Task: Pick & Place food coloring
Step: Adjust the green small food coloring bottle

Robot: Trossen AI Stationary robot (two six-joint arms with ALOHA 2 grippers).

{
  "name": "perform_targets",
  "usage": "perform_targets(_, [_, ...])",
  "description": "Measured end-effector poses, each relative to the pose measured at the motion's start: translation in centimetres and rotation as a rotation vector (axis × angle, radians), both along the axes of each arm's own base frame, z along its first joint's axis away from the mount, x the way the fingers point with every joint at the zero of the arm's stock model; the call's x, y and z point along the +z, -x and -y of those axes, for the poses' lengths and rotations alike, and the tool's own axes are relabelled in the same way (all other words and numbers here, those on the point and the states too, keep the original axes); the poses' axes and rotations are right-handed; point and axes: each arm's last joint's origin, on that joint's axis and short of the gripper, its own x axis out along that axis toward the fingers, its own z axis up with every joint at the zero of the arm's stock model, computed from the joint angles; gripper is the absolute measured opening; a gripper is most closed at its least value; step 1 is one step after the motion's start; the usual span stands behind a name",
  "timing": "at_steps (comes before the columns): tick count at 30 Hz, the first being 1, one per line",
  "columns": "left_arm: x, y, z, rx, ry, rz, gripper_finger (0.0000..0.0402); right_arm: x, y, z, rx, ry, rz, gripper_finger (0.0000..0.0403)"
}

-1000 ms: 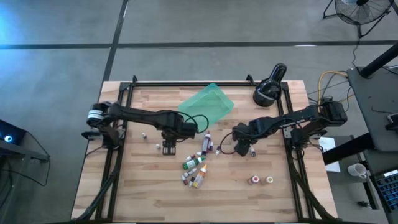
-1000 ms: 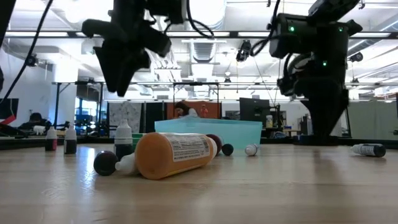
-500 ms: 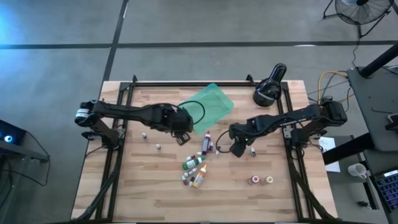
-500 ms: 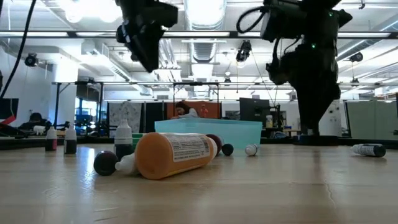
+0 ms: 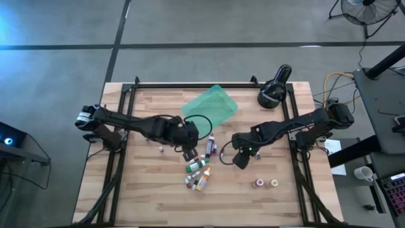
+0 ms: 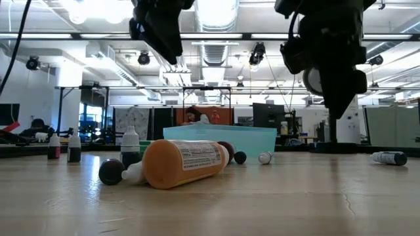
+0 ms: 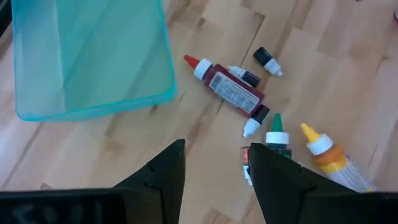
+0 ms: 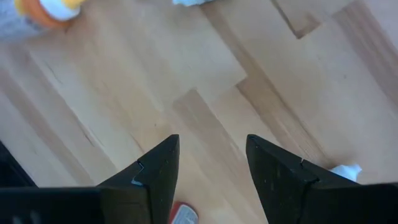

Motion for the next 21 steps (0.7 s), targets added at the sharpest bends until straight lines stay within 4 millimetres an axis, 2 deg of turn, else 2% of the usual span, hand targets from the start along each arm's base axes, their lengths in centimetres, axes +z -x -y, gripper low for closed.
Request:
perform_targets(12, [0.0,-1.0,0.0,0.072,0.098,0.085,0.0147,-0.1,0.0,-0.1,0.234,0.07,0.049,0.0178])
perform_targets(21, [0.0,-1.0,0.0,0.12,0.127,0.097,0.0147,0.7,-1.0,0.4,0.296,0.28,0.155,0.0178])
